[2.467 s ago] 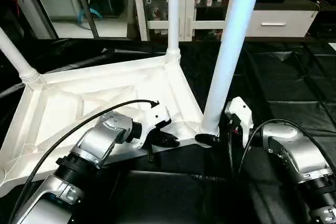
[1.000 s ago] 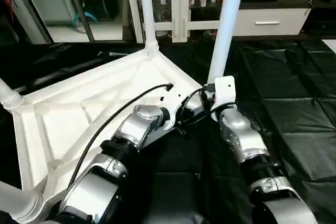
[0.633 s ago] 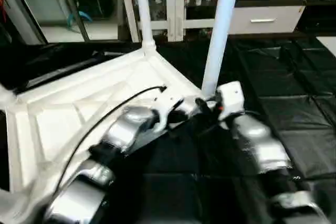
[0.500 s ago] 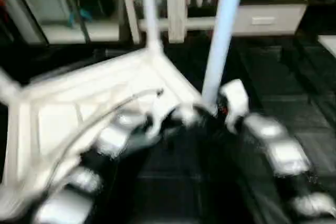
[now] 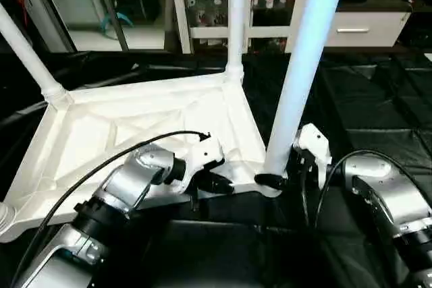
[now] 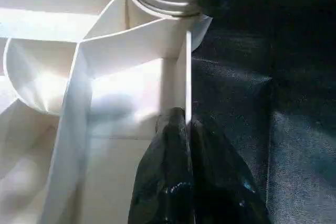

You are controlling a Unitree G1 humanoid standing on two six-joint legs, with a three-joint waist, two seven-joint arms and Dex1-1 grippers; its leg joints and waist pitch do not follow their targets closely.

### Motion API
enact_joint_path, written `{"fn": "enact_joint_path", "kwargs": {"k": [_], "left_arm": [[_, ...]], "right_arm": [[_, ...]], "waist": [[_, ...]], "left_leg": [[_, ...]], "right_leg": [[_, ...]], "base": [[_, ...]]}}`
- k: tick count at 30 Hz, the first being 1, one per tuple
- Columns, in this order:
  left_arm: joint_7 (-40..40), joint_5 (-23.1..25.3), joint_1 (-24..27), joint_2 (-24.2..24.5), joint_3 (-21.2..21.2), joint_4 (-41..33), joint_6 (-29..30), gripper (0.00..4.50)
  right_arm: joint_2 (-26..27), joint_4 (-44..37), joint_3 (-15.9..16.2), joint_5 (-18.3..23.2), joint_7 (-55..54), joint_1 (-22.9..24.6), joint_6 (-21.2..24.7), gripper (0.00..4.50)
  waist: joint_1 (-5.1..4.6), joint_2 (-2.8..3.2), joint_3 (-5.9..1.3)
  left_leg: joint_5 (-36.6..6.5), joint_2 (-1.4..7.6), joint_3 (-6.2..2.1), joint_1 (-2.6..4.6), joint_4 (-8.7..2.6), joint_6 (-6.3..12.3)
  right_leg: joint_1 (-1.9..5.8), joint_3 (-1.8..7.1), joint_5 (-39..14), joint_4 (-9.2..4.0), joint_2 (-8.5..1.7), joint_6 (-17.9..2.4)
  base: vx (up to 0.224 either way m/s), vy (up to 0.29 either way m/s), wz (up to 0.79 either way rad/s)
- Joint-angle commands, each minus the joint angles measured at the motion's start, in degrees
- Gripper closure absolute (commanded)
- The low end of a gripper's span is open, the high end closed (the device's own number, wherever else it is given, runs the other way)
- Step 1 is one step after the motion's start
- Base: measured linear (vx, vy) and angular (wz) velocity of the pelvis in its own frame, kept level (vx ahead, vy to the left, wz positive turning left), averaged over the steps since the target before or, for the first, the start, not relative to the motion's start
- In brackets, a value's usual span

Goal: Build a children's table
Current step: Rotate leg to tighten

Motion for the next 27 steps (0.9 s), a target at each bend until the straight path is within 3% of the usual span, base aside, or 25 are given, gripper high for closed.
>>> {"fn": "enact_joint_path", "kwargs": {"k": [1, 15, 27], "left_arm": [[-1.3, -1.2, -1.2, -1.1, -0.9, -1.9, 0.5, 4.50], [-1.6, -0.9, -0.5, -0.3, -0.5, -2.8, 1.0, 4.50], [-1.3, -1.0, 0.1, -0.1, -0.2, -3.3, 1.5, 4.50]], "right_arm": [[-0.2, -1.2, 1.3, 0.3, 1.2, 0.4, 0.3, 0.50], [0.3, 0.1, 1.7, -0.7, 2.7, -0.1, 0.5, 1.73], [0.3, 0.2, 2.4, -1.3, 3.2, 0.3, 0.4, 1.98]], "waist": [[-0.31, -0.95, -3.70], [-0.33, -0.81, -3.77], [-0.33, -0.86, -3.84]], "left_leg": [[-10.9, 2.51, -1.09, 1.43, -4.32, 4.04], [-10.9, 2.45, -1.14, 1.48, -4.25, 3.90], [-10.0, 2.43, -1.12, 1.46, -4.08, 4.42]], "right_leg": [[2.25, 0.60, -5.9, -3.17, -1.36, -14.2], [2.28, 0.56, -5.9, -3.16, -1.30, -14.2], [2.35, 0.52, -5.3, -3.04, -1.30, -14.5]], "base": [[0.000, 0.000, 0.00], [0.000, 0.000, 0.00], [0.000, 0.000, 0.00]]}}
